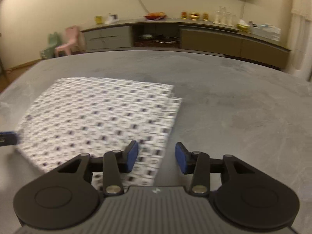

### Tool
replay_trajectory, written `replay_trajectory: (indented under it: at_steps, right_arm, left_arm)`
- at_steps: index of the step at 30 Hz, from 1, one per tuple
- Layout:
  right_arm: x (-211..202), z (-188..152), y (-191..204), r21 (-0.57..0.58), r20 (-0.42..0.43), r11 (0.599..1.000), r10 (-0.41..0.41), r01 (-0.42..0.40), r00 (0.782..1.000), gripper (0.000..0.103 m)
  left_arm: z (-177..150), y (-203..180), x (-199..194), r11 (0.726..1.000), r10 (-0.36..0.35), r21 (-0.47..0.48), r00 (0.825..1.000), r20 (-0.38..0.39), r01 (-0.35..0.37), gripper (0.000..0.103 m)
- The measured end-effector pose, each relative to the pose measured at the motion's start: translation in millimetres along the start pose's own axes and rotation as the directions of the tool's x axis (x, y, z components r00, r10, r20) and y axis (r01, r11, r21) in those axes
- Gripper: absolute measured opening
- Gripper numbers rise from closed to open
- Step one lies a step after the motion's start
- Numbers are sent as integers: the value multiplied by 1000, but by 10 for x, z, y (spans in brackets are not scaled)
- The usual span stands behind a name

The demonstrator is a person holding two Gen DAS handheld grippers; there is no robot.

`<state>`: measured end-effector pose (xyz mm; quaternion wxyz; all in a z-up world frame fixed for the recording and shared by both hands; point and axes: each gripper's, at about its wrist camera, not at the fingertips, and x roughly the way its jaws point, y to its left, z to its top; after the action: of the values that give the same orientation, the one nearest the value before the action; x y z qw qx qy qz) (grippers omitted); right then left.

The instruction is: Fold clothes

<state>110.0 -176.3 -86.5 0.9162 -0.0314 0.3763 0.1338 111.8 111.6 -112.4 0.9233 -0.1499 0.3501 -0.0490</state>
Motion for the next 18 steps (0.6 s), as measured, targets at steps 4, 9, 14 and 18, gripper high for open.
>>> replay_trajectory:
  at_steps: [4, 9, 14, 18]
  right_arm:
    - [-289, -53, 57, -15, 63, 999, -39, 40, 997, 32]
    - [-640, -233, 538, -139, 103, 978, 170, -155, 980, 31]
    - [-381, -301, 901, -200, 52, 966, 179, -165, 982, 30]
    - [-201, -283, 949, -179, 32, 975, 139, -132, 990, 36]
  left_arm:
    - [-124, -126, -201, 998, 24, 51, 1000, -5, -24, 43]
    - [-113, -137, -233, 999, 34, 2, 999, -5, -34, 43]
    - [-164, -235, -407, 1000, -1, -12, 1000, -11, 1, 48]
    - [-188, -337, -514, 1000, -19, 3, 1000, -19, 19, 56]
